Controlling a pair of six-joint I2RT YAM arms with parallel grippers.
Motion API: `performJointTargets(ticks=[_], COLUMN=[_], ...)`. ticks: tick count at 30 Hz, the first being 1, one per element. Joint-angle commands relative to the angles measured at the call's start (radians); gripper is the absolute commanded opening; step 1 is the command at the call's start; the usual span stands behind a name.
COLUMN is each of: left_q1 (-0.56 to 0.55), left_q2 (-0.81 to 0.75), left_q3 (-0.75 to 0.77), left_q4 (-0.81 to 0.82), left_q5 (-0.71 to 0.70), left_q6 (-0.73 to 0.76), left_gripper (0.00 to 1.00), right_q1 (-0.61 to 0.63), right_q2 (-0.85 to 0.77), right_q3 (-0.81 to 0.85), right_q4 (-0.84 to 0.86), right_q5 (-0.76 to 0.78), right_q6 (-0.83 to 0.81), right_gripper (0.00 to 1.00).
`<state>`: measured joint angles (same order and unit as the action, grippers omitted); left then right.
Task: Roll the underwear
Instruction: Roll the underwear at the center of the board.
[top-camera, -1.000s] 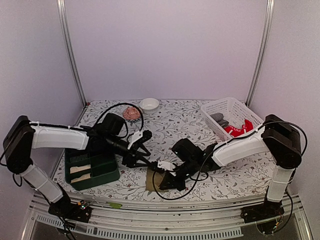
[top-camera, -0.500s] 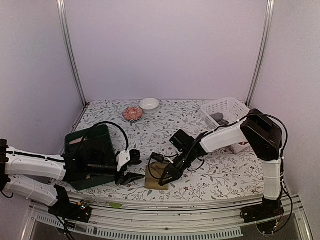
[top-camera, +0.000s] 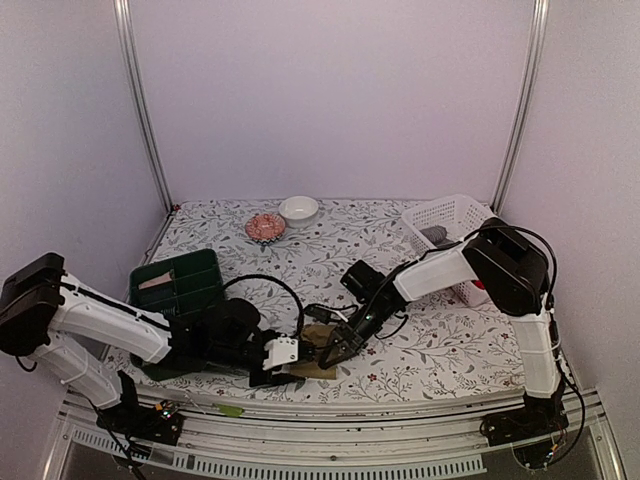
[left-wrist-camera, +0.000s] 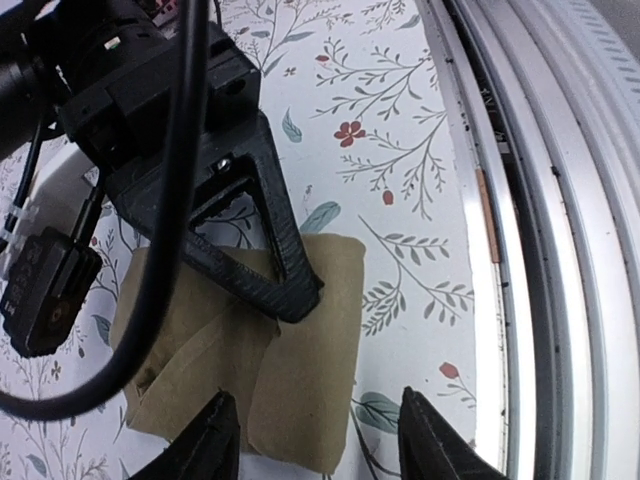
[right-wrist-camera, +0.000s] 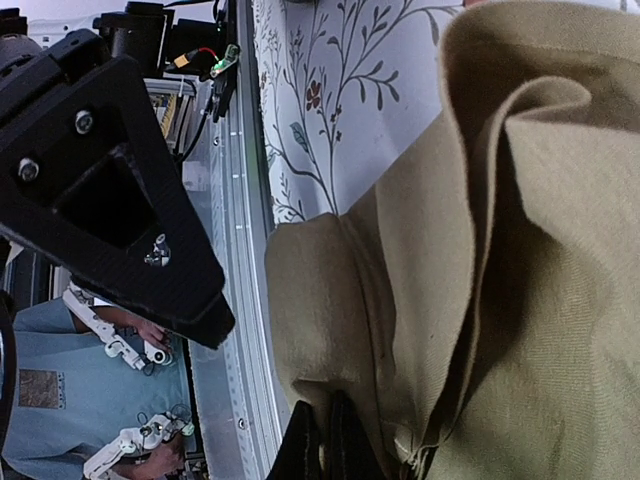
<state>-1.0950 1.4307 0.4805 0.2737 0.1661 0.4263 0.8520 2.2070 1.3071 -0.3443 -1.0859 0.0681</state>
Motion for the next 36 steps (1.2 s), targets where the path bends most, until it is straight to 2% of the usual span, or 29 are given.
performJointTargets(ticks=[1, 10, 15, 18, 22, 26, 29, 32, 36], left_q1=[-0.012, -0.013, -0.013, -0.007, 0.023, 0.094, 0.147, 0.193, 0.238], left_q2=[0.090, 0.270, 0.287, 0.303, 0.321, 0.331, 0.366, 0.434, 0.555], left_q3=[0.076, 0.202, 0.228, 0.263, 0.309, 0.357, 0.405, 0.473, 0.569], left_q4=[0.014, -0.114, -0.195, -0.259, -0.326, -0.392, -0.447, -0.516, -0.638], left_q5=[0.001, -0.010, -0.017, 0.011, 0.122, 0.256, 0.361, 0.462, 0.591], left_q6=[0.082, 0.157, 0.171, 0.152, 0.127, 0.093, 0.078, 0.082, 0.103], left_gripper=[0.53, 0.42, 0.21, 0.12, 0.06, 0.04, 0.04, 0.04, 0.04], right_q1=[-0.006, -0.009, -0.012, -0.025, -0.065, -0.086, -0.087, -0.074, 0.010], right_q2=[0.065, 0.061, 0.026, -0.024, -0.157, -0.353, -0.493, -0.595, -0.637], right_q3=[-0.006, -0.013, -0.036, -0.070, -0.175, -0.350, -0.491, -0.574, -0.602], right_q4=[-0.061, -0.064, -0.044, -0.007, 0.099, 0.287, 0.425, 0.458, 0.455], right_q5=[0.071, 0.066, 0.088, 0.125, 0.212, 0.324, 0.402, 0.450, 0.568], right_q6=[0.004, -0.009, -0.022, -0.021, -0.006, 0.040, 0.055, 0.031, -0.071], right_gripper=[0.00, 0.00, 0.00, 0.14, 0.29, 0.37, 0.38, 0.42, 0.46])
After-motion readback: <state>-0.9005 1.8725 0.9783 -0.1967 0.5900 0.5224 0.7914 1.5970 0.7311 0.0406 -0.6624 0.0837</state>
